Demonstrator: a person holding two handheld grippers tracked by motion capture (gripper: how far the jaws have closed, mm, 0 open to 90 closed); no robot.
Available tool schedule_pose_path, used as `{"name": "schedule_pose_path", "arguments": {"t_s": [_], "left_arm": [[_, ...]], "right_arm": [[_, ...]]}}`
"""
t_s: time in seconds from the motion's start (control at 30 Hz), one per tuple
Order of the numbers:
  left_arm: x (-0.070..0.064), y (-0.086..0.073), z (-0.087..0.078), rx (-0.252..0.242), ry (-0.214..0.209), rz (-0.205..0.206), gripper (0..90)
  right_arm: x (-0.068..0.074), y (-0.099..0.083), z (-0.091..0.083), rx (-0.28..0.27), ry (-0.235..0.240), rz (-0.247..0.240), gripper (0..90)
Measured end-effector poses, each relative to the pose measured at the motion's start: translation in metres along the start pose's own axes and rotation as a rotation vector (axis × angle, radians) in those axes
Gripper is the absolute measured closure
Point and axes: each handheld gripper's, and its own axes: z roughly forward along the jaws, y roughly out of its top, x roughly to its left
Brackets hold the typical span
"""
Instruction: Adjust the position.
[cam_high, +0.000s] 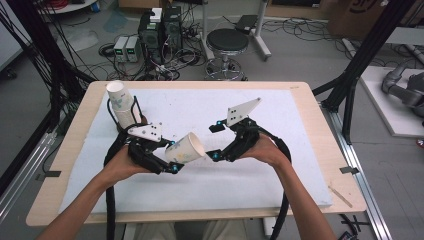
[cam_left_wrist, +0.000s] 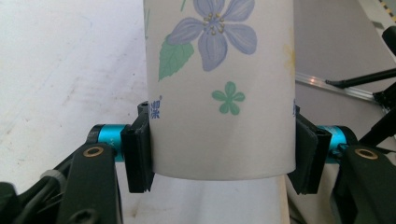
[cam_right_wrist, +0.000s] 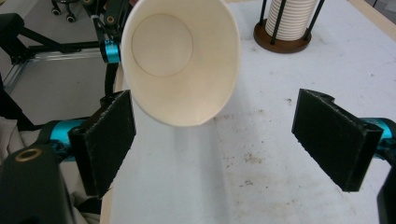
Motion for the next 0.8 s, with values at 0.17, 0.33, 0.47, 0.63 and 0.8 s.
{"name": "schedule_pose_path", "arguments": {"t_s": [0.17,0.33,0.47,0.63,0.8], "left_arm": [[0.001,-0.002,-0.002,-0.051,0.000,-0.004,37.2],[0.003,-0.008,-0.002,-0.118,-0.006,-0.021,37.2],[0.004,-0.009,-0.003,-0.158,-0.006,-0.028,37.2],[0.005,-0.009,-0.003,-0.184,-0.007,-0.024,37.2],[0.004,-0.010,-0.002,-0.227,-0.011,-0.023,37.2]], "right_arm": [[0.000,0.001,-0.002,-0.024,0.002,-0.001,13.8],[0.000,-0.002,-0.002,-0.058,0.008,0.014,13.8],[0.000,-0.009,-0.001,-0.099,0.020,0.039,13.9],[0.002,-0.014,0.002,-0.130,0.019,0.039,14.9],[0.001,-0.017,0.005,-0.159,0.082,0.080,15.8]]}}
